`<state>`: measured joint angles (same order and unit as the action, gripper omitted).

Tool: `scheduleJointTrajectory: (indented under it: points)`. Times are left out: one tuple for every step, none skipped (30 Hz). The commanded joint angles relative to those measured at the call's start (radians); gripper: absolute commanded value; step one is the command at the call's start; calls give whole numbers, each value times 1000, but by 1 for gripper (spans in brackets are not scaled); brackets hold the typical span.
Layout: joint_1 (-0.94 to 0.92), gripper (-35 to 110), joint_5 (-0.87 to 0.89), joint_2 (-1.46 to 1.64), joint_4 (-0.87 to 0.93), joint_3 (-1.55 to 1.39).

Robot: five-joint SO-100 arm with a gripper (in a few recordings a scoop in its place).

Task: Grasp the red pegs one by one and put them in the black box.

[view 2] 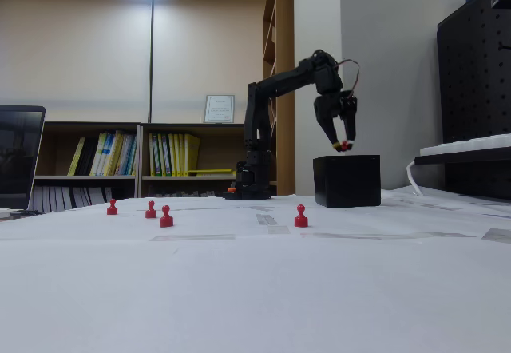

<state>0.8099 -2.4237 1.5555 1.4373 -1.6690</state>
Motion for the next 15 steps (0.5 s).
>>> scheduleJointTrajectory:
  points:
    - [-14, 1, 14, 8, -54, 11]
    - [-21, 3, 18, 8, -60, 18]
    - [-29, 3, 26, 8, -63, 21]
    - [-38, 7, 41, 8, -60, 21]
    - [-44, 12, 54, 6, -55, 20]
    - [-52, 17, 58, 3, -46, 11]
    - [-60, 26, 63, 2, -32, -3]
    - [-66, 34, 64, 2, -14, -28]
    - [-71, 38, 64, -5, 9, -57]
    - [-75, 39, 61, -14, 29, -86]
    - [-78, 39, 60, -28, 49, -115]
    - [-83, 39, 60, -44, 66, -138]
    - [-89, 40, 60, -66, 81, -161]
    - [-97, 41, 58, -91, 101, -184]
    - [-106, 41, 58, -123, 126, -209]
